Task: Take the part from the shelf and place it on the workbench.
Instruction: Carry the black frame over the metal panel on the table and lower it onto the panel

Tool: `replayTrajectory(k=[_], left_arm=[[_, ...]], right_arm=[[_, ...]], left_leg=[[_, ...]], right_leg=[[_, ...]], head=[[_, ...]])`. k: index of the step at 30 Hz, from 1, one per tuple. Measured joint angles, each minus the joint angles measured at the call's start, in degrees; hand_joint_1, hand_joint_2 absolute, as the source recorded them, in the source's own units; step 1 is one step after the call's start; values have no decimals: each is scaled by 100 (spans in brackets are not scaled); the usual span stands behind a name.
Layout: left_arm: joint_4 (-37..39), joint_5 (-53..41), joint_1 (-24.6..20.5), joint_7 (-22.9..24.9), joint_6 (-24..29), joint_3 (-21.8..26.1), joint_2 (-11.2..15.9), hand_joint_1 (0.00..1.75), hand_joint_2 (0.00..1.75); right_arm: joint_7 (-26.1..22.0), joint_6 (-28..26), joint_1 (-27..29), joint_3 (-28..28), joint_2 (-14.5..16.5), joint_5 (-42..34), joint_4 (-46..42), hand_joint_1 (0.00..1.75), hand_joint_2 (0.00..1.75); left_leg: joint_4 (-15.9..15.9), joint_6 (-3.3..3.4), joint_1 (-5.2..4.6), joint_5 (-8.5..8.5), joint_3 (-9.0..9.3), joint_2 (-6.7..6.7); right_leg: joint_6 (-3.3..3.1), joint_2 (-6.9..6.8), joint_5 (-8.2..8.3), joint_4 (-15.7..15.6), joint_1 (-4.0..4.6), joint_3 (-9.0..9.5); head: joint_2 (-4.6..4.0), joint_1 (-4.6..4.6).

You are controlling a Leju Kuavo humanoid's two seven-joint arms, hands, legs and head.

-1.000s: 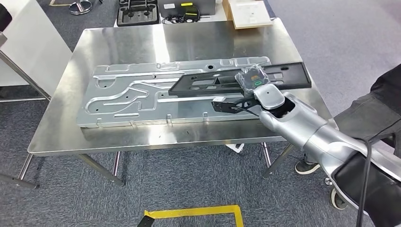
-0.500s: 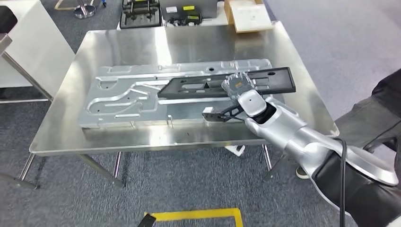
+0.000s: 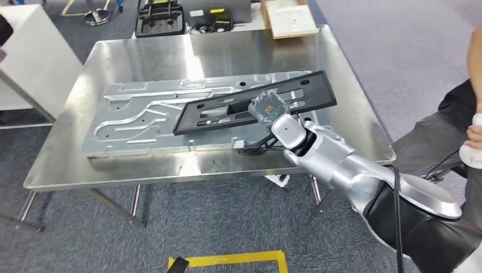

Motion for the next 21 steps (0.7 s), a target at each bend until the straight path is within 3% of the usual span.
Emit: replayTrajectory(k=[3, 5, 7, 9, 10, 11, 13, 15, 18, 20, 21], left_arm=[[1, 31, 0, -74, -5, 0, -4, 0, 175], [1, 49, -1, -156, 24, 0, -9, 0, 175], [1, 62, -5, -254, 78, 0, -18, 0, 175], [1, 70, -3, -319, 120, 0, -29, 0, 175], [1, 75, -2, -333, 136, 0, -32, 0, 131], [1, 79, -2, -341, 156, 0, -33, 0, 87], [1, 89, -7, -353, 205, 0, -33, 0, 0], [2, 98, -13, -354, 244, 0, -30, 0, 0], [3, 79, -10, -270, 271, 0, -26, 0, 0], [3, 65, -12, -196, 274, 0, -25, 0, 0], [3, 53, -15, -166, 265, 0, -25, 0, 0]], right_arm=[[-132, -75, 5, 49, -6, 168, 23, 175, 175], [-216, -79, 9, 63, -26, 274, 29, 87, 87], [-289, -21, 21, 90, -51, 339, 35, 0, 0], [-370, 85, 84, 121, -73, 383, 38, 0, 0], [-410, 145, 136, 145, -83, 403, 42, 0, 0], [-449, 195, 188, 170, -91, 423, 46, 0, 0], [-491, 275, 262, 207, -101, 451, 55, 0, 0], [-507, 328, 290, 212, -102, 464, 57, 0, 0], [-527, 377, 318, 213, -101, 463, 57, 0, 0], [-532, 398, 315, 213, -97, 463, 58, 0, 0], [-532, 406, 314, 213, -95, 462, 62, 0, 0]], left_leg=[[-236, 49, -28, 76, 138, 17], [-481, 42, 23, 191, 287, 45], [-576, 25, 53, 244, 328, 64], [-544, 3, 70, 234, 308, 69], [-503, -22, 90, 216, 287, 66], [-440, -56, 115, 190, 256, 61], [-248, -156, 151, 104, 148, 46], [-66, -242, 148, 33, 32, 29], [-5, -307, 161, 14, -14, 14], [206, -356, 176, -144, -106, 13], [471, -383, 185, -301, -222, 14]], right_leg=[[82, 3, 45, -107, -31, 63], [121, -18, -91, 49, -2, 18], [155, -38, -422, 616, -5, -237], [211, -42, -586, 1092, -31, -464], [243, -47, -515, 1076, -45, -459], [276, -54, -360, 872, -63, -363], [326, -58, -82, 260, -92, -85], [258, -36, -23, 11, -84, 3], [98, -19, -18, 40, -58, -35], [32, -24, 4, 21, -75, -28], [12, -28, 11, 15, -77, -29]], head=[[0, -23], [0, 5], [0, 42], [0, 50], [0, 50], [0, 55], [0, 72], [0, 72], [0, 65], [0, 47], [0, 36]])
